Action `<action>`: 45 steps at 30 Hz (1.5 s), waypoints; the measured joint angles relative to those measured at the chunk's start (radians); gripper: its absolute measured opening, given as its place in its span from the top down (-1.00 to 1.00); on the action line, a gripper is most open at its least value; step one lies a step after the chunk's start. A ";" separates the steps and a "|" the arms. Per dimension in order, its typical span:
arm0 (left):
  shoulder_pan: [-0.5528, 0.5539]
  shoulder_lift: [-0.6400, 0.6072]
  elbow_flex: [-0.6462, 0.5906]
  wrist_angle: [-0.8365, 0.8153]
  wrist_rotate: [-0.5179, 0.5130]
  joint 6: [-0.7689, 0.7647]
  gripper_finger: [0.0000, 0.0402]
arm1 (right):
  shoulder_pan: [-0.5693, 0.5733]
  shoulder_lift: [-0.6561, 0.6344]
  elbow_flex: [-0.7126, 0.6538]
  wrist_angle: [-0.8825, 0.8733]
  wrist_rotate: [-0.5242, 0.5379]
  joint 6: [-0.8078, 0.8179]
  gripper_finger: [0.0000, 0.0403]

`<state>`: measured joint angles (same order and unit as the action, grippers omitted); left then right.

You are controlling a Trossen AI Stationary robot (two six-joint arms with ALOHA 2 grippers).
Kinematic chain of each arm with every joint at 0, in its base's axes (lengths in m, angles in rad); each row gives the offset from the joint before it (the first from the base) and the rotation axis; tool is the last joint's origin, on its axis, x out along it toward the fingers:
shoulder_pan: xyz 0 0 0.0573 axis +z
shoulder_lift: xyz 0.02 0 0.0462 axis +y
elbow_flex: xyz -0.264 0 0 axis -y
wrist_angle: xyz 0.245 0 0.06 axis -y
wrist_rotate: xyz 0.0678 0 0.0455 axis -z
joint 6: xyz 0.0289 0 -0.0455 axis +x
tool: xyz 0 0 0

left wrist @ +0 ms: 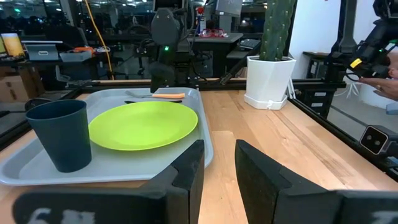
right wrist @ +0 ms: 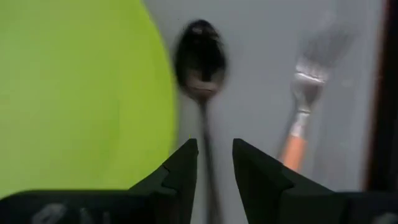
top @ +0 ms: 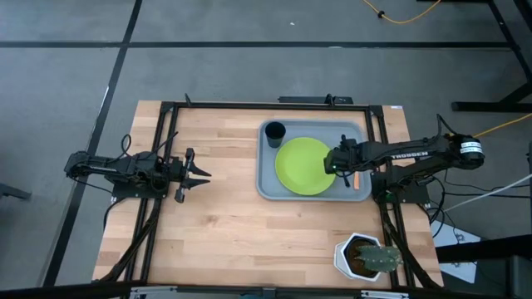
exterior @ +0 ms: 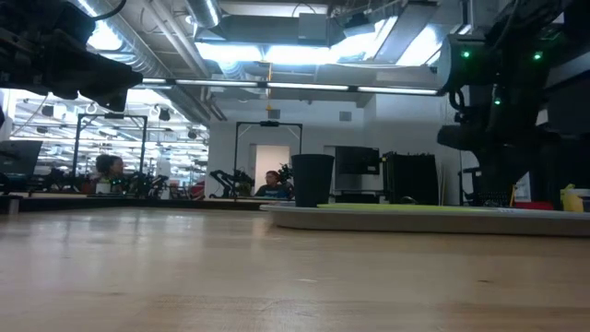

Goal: Pick and place plate/cup/fork/spoon on tray
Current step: Put the black spoon on the gray serving tray to the right of the light green plate

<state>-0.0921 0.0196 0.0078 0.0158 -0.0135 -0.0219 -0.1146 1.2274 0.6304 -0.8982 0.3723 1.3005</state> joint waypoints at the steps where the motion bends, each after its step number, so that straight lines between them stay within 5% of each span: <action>1: 0.000 0.000 0.000 0.000 0.000 0.000 0.59 | 0.000 0.000 0.000 -0.022 0.000 -0.001 0.46; 45: 0.000 0.000 0.000 0.000 0.000 0.000 0.59 | 0.000 0.146 -0.013 0.049 -0.070 -0.140 0.46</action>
<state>-0.0921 0.0196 0.0078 0.0158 -0.0135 -0.0219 -0.1146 1.3739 0.6171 -0.8488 0.3027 1.1608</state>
